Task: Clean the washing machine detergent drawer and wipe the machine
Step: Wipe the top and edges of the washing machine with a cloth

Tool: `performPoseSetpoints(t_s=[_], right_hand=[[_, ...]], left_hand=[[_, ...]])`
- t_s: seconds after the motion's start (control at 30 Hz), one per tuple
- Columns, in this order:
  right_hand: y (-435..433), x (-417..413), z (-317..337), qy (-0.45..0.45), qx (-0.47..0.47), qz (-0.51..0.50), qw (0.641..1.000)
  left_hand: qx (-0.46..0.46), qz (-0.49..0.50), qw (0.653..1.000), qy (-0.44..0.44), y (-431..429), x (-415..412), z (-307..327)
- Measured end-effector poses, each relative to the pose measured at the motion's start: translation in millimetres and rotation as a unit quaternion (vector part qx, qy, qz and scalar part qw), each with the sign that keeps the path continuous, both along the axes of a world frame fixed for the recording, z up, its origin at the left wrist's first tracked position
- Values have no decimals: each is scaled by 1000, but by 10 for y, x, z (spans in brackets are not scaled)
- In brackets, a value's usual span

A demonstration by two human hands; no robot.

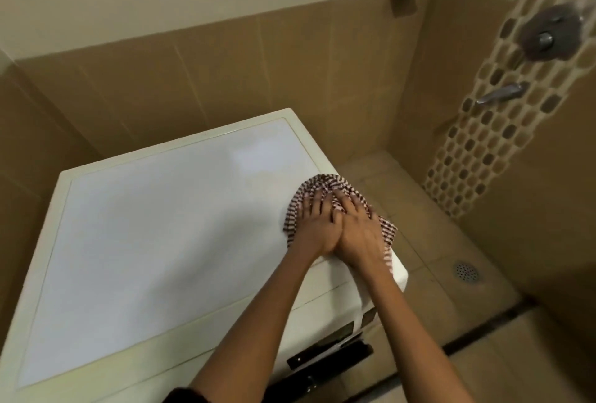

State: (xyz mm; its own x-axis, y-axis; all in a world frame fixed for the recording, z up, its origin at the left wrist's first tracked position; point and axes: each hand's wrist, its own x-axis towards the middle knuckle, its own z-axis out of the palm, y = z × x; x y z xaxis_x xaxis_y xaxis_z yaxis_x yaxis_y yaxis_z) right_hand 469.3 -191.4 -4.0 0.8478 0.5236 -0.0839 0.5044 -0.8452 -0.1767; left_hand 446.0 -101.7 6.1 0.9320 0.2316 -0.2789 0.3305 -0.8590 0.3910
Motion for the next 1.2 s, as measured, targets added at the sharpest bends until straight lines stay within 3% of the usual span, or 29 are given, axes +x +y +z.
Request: performPoseSetpoints(t_s=[0.07,0.23,0.37,0.47,0.6,0.73,0.8,0.87,1.07,1.2], right_hand=[[107,-140,7,-7,-1,18,1000],[380,-453,61,21,32,161,986],[246,-541,-55,39,52,244,968],[-100,-536,-92,32,85,263,960],[-556,-261,-95,-7,72,198,977],[-648,-62,-124,52,135,3,990],[-556,-137,-112,29,143,-61,987],[-481,-348,-93,-21,131,-57,990],[-637,-662,-206,-41,123,16,991],[-576,-609,-193,-3,125,-121,985]], left_hand=[[56,-36,998,17,118,-138,-3],[161,32,983,86,269,-665,52],[82,166,979,83,98,-945,8],[81,186,977,73,-252,-953,-50],[110,83,989,43,-575,-592,-124],[-15,25,999,-17,-675,-117,-17],[-35,-9,999,-38,-593,-95,-29],[-49,-21,997,-47,-482,-275,-61],[-23,-13,999,-25,-513,-746,-107],[-31,-63,996,-58,-603,-411,-139]])
